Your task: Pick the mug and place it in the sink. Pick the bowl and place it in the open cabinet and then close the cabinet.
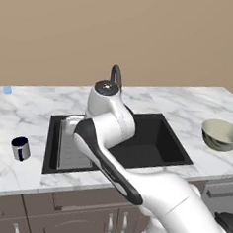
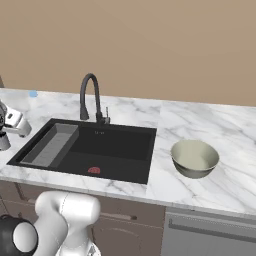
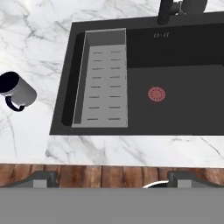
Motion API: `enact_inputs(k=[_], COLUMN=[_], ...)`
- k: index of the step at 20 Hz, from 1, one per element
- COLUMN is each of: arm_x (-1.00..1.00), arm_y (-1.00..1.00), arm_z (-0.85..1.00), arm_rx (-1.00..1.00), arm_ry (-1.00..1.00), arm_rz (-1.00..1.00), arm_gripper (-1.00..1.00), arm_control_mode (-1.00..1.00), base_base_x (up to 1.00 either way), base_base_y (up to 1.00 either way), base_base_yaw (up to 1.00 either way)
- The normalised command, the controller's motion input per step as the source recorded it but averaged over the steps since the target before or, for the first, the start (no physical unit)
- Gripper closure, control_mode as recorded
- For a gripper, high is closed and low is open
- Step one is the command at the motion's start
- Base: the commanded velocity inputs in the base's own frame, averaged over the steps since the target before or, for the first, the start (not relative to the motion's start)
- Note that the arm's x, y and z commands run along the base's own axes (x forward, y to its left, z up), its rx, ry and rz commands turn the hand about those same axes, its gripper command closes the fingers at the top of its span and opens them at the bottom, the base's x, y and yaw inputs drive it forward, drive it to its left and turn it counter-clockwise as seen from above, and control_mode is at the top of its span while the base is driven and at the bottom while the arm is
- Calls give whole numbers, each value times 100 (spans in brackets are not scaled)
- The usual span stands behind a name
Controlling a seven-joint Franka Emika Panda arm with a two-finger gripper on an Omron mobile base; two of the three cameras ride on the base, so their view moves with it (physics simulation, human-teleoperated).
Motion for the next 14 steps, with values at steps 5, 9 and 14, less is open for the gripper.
enact_inputs(k=[5,9,14], arm_x=[0,0,1], arm_y=[54,45,33], arm_z=[-18,-30,-35], arm_rx=[3,5,1], arm_ry=[0,0,0], arm_rz=[0,0,0], arm_gripper=[-100,-100,-100], arm_control_mode=[-100,-100,-100], base_base_x=[0,0,0], base_base_y=[0,0,0], base_base_yaw=[0,0,0])
